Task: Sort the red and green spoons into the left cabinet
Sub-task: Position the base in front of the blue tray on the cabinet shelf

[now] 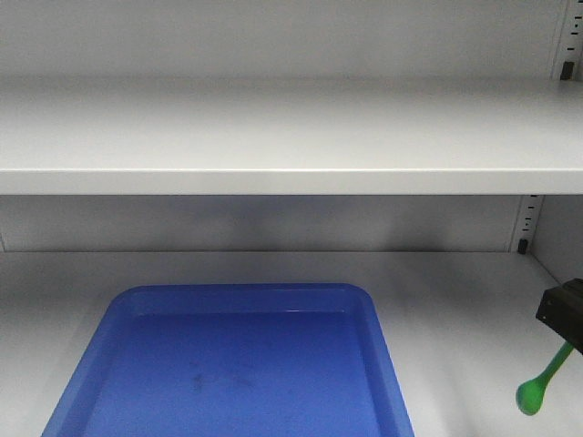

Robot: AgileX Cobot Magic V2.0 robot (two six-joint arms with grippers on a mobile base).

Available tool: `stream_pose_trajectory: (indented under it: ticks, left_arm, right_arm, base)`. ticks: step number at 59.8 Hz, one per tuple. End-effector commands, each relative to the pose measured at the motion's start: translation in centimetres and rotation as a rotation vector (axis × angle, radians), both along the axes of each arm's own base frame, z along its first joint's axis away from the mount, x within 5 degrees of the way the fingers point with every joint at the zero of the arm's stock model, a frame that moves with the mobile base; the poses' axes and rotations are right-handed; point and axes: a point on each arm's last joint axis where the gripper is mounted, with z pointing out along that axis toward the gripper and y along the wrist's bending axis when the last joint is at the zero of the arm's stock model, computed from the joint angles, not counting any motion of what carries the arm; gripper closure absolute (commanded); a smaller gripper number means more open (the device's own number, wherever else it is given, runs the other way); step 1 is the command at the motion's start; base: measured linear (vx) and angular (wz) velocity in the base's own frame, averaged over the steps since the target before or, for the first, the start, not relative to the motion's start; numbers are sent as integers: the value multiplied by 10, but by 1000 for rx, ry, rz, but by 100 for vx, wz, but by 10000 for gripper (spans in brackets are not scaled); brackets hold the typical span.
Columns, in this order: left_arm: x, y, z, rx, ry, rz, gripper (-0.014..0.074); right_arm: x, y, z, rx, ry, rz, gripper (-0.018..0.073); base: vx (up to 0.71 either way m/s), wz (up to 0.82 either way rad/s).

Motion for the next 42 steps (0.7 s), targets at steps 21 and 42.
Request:
stream_pose_trajectory:
  ticks: [21,42]
  left_arm:
    - [0,1,16,-39,-94,11,600]
    - [0,2,17,-24,-109,16,600]
  right_arm:
    - [-1,-3,18,50,-99,-25,562]
    - [-1,-3,18,50,-99,-25,562]
  base:
    - [0,1]
    - [0,0]
